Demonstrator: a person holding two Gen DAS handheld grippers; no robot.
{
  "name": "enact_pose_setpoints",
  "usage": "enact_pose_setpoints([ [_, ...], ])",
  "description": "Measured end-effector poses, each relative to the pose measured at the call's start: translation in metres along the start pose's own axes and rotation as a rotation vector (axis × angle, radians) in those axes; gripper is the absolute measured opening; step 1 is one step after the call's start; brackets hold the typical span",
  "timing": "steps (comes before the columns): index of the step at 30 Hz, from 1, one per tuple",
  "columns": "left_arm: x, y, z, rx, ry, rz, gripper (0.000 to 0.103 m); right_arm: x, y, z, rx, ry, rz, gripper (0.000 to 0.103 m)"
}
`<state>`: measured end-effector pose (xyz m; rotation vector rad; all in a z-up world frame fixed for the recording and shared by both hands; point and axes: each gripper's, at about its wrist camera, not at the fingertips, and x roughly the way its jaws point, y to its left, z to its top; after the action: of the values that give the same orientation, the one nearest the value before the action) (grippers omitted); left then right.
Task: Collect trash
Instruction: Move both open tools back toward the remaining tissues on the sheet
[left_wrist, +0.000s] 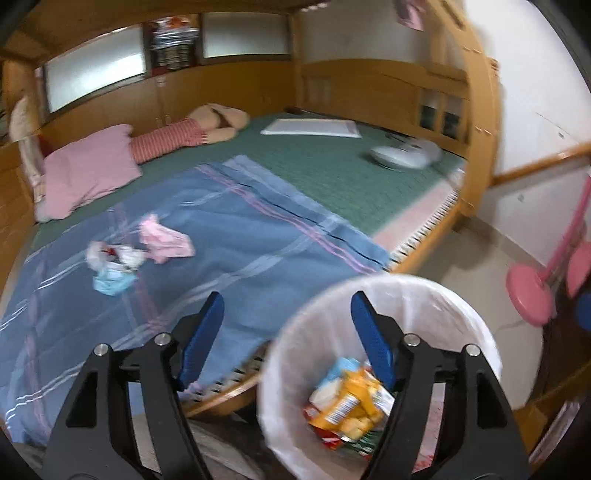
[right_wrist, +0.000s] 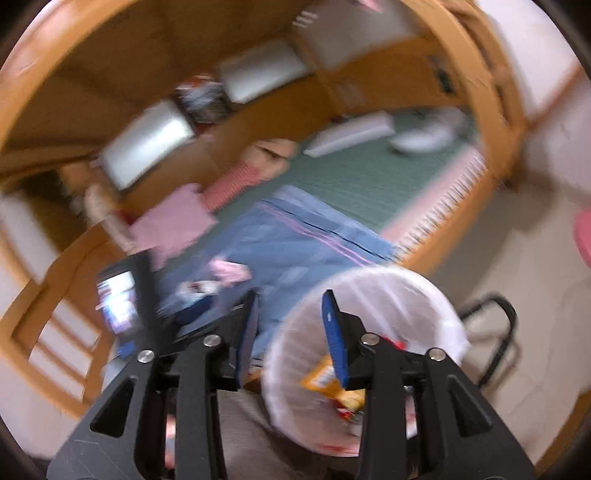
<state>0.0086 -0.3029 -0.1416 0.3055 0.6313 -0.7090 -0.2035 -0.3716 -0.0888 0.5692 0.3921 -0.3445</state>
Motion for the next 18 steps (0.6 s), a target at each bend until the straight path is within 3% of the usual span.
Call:
enact_pose_setpoints([
  [2,0.004,0.014,0.010,-0.028,0.013,0.034,0.072,-0.014,0.031,-0.001,-0.087,-0.026,0.076,0.070],
  [4,0.005,0.033,0.021,-0.076,0.014,0.071,0.072,-0.018,0.063,-0.008,-0.178,-0.001,0.168,0.071],
  [8,-0.001,0.060,0.032,-0.146,0.003,0.117,0.073,-0.009,0.096,-0.027,-0.300,0.046,0.189,0.071],
  [14,-0.008,0.082,0.034,-0.186,-0.010,0.147,0.077,0.020,0.102,-0.037,-0.294,0.123,0.182,0.071],
  [18,-0.012,0.106,0.029,-0.213,-0.002,0.147,0.077,0.028,0.097,-0.020,-0.257,0.103,0.180,0.071],
])
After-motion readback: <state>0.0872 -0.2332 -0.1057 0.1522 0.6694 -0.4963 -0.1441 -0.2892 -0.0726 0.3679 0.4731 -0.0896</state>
